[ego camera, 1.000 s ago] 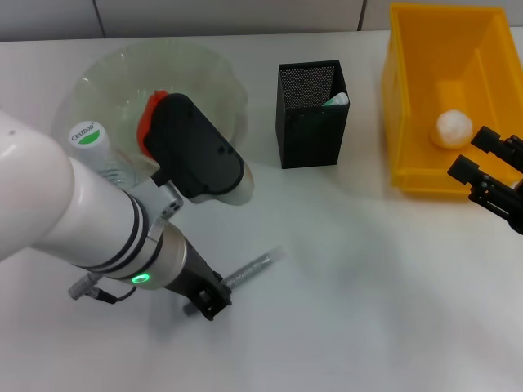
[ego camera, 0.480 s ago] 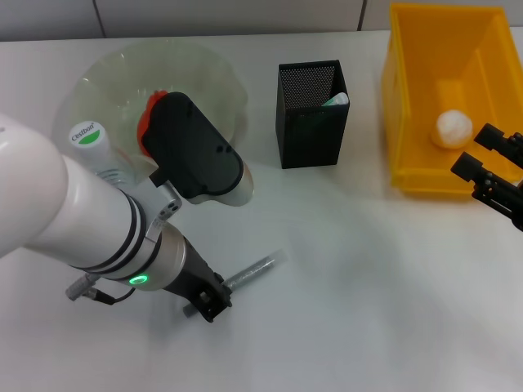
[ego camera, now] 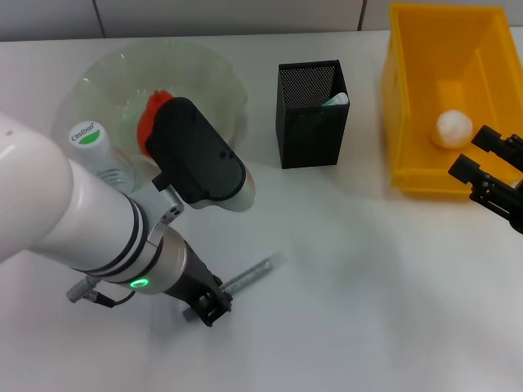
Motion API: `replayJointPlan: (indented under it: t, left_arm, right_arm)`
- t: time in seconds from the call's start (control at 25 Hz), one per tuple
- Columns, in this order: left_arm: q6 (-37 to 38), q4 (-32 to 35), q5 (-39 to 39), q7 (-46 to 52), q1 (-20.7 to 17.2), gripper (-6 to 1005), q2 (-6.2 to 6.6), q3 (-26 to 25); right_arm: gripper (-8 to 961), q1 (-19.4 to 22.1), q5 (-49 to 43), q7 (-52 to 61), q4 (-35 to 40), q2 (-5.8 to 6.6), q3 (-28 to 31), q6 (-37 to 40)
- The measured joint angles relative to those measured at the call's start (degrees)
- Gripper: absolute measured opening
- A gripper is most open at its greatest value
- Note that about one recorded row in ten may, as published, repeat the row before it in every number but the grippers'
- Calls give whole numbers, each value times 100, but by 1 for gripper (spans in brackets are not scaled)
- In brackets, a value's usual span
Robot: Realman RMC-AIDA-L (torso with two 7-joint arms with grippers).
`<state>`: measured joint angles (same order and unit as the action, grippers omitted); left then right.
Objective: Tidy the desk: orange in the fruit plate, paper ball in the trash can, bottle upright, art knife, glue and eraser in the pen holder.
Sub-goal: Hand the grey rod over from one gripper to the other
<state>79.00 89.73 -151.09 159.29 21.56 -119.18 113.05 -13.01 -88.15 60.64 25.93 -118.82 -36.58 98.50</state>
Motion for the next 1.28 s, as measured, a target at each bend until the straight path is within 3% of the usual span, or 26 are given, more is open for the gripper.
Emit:
replayJointPlan:
  t: [0.48, 0.96, 1.28]
  left_arm:
    - [-15, -80, -36, 16, 54, 327, 0, 130]
    - [-3, -224, 2, 48, 146, 314, 1, 111]
    - [49, -190, 11, 8, 176, 174, 0, 119]
  right_arm:
    - [723, 0, 0, 0, 0, -8, 5, -32]
    - [723, 0, 0, 1, 0, -9, 8, -34]
    - [723, 12, 6, 57, 0, -10, 46, 33]
